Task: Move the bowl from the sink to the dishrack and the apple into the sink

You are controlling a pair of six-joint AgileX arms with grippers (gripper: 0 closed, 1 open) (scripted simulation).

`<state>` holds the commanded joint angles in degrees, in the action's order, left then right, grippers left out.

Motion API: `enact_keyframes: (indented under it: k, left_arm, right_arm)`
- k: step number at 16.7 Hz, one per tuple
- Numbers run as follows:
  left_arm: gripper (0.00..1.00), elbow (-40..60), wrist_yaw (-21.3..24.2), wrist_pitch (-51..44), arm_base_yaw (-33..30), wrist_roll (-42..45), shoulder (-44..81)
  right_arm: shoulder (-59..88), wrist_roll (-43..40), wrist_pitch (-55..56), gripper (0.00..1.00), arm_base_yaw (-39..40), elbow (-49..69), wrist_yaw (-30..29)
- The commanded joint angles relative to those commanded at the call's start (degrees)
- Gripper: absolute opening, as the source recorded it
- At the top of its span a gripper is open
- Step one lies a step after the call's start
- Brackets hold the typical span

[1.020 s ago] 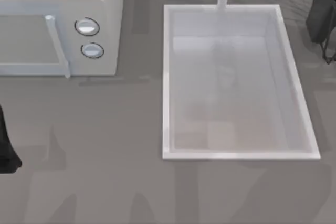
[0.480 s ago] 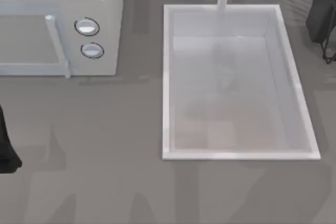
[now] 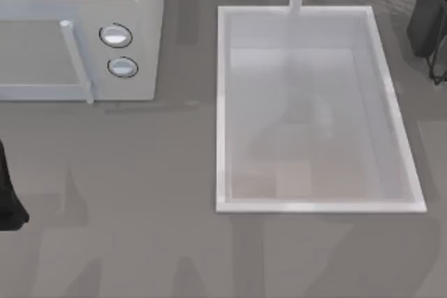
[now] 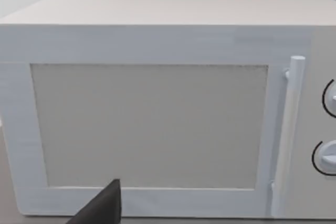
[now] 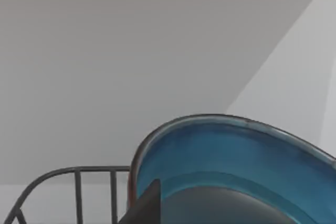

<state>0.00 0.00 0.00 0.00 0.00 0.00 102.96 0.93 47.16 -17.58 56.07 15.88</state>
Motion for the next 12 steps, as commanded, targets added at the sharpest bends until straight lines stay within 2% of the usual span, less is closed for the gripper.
enact_keyframes:
  k: [12]
  left_arm:
    - [1.0, 0.0, 0.0, 0.0, 0.0, 0.0, 0.0]
  right_arm:
    - [-3.1, -0.4, -2.3, 1.0, 1.7, -2.6, 0.5]
